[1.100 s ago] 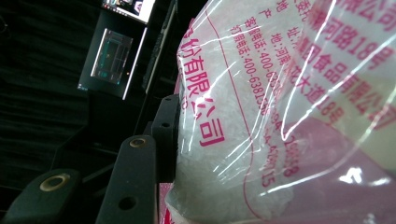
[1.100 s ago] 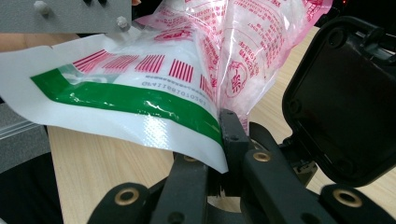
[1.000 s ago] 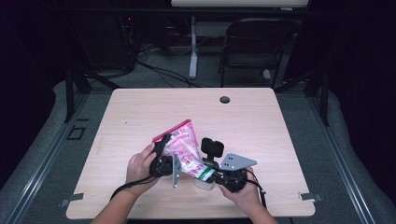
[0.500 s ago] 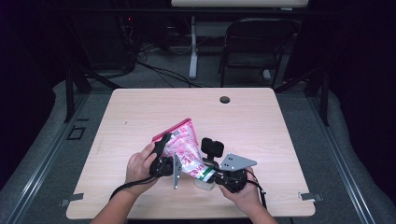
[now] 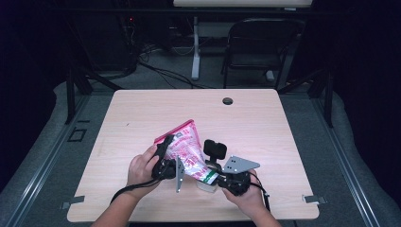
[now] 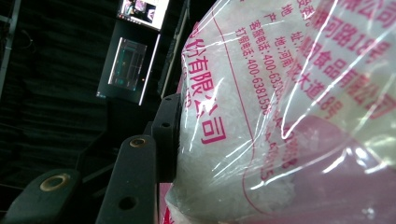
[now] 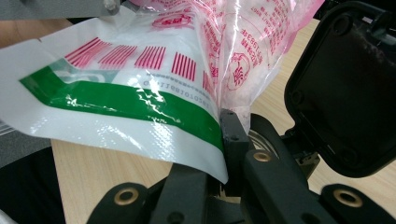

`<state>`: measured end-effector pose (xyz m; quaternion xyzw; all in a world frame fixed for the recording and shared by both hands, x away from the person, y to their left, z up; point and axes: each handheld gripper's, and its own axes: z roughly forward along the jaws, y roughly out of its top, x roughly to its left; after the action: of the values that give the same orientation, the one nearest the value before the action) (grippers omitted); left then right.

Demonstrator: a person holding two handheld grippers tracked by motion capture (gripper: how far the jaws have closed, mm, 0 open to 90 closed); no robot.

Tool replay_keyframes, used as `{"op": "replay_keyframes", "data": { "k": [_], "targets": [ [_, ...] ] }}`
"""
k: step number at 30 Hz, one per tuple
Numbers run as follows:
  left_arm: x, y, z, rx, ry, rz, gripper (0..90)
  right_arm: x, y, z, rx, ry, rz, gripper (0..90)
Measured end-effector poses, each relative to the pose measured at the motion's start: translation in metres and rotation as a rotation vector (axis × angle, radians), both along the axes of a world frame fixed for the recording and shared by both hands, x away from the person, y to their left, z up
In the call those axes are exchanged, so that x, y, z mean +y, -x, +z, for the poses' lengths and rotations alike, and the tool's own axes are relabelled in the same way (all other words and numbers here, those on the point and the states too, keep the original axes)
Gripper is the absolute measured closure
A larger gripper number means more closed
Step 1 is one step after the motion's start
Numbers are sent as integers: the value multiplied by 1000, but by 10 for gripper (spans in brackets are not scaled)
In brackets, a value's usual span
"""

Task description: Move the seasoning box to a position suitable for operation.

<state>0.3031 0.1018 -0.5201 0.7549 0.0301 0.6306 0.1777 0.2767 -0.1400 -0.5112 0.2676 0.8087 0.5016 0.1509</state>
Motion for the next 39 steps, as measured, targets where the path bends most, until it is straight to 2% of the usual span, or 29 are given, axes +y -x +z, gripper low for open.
{"op": "replay_keyframes", "data": {
  "k": [9,13,39],
  "targets": [
    [-2,2,0,3,-1,-1,616,-1,1,-1,-1,10,-7,892],
    [-3,1,1,2,-14,-6,616,-2,0,-3,7,12,-11,892],
    [-5,4,2,-23,-22,-14,617,-2,-1,-7,19,35,-12,892]
  ]
}}
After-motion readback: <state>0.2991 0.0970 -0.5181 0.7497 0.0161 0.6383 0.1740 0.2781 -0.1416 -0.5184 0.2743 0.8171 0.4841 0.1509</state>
